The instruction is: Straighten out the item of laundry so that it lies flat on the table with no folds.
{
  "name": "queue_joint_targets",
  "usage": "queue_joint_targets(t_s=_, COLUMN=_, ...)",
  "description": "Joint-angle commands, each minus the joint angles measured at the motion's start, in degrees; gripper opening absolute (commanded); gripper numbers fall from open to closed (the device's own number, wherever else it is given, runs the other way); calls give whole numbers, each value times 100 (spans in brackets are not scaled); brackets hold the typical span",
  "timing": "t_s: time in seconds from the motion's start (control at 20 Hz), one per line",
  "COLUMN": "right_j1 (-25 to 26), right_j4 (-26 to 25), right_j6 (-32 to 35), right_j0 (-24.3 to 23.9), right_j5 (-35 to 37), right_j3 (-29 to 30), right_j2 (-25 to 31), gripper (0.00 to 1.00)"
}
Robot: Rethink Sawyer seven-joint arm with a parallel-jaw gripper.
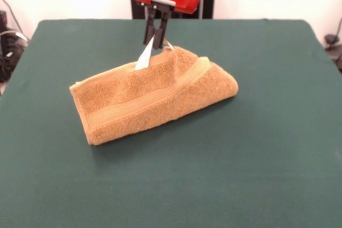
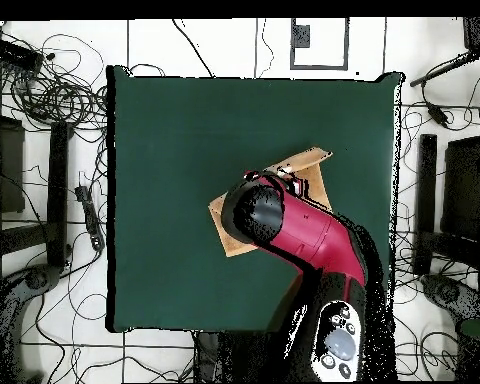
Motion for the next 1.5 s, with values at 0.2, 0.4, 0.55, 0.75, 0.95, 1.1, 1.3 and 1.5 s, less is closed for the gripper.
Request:
queue_joint_targets(t_s=0.2, right_j1=263, right_j4=389, right_j6=1391, right_j0=132, right_j5=252, right_j3=-328, right_j2=773, gripper=0)
queue_joint_targets(t_s=0.4, right_j1=78, right_j4=-4, right_j6=463, right_j0=-214, right_j5=431, right_j3=-89, right_j2=1284, gripper=0)
queue_joint_targets(t_s=0.55, right_j1=-13, right_j4=-210, right_j6=358, right_j0=-307, right_j5=287, right_j3=262, right_j2=1287, gripper=0)
queue_joint_targets(t_s=0.75, right_j1=-96, right_j4=-219, right_j6=547, right_j0=-429, right_j5=273, right_j3=512, right_j2=1367, gripper=0)
queue_joint_targets(t_s=0.95, right_j1=-57, right_j4=-313, right_j6=586, right_j0=-403, right_j5=286, right_j3=413, right_j2=1346, gripper=0)
queue_joint_targets(t_s=1.1, right_j1=10, right_j4=-266, right_j6=754, right_j0=-340, right_j5=239, right_j3=317, right_j2=1286, gripper=0)
queue_joint_targets(t_s=1.3, right_j1=98, right_j4=-180, right_j6=940, right_j0=-265, right_j5=195, right_j3=202, right_j2=1201, gripper=0)
queue_joint_targets(t_s=1.5, right_j1=172, right_j4=-161, right_j6=1007, right_j0=-198, right_j5=172, right_j3=99, right_j2=1142, gripper=0)
